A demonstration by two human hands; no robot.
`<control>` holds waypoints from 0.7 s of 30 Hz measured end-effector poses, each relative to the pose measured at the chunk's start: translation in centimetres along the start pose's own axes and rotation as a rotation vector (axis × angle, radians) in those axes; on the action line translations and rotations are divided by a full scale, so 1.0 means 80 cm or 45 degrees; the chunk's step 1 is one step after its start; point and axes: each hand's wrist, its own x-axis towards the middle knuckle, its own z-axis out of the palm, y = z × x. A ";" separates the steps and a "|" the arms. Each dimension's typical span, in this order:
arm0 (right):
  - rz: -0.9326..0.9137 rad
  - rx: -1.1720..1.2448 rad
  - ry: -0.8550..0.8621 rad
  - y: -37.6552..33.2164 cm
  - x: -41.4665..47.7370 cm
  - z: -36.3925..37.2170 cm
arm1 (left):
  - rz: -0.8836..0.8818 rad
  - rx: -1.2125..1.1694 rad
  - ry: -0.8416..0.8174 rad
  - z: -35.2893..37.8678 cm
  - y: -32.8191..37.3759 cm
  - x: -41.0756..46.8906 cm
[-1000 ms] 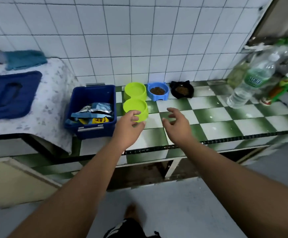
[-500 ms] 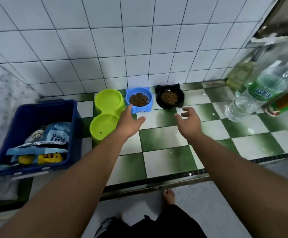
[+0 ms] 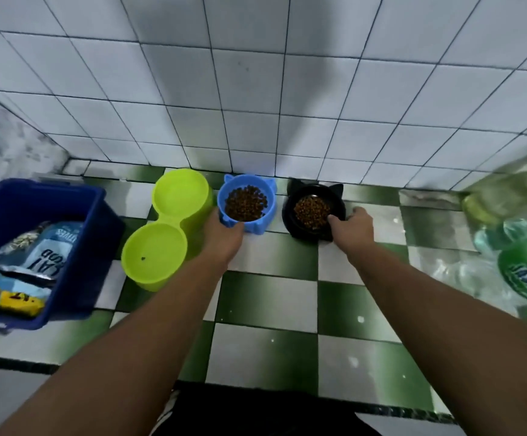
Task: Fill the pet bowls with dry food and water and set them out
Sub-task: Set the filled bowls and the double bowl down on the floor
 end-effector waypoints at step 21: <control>-0.015 0.221 -0.204 -0.009 0.015 -0.025 | -0.137 -0.173 0.176 0.040 0.020 0.043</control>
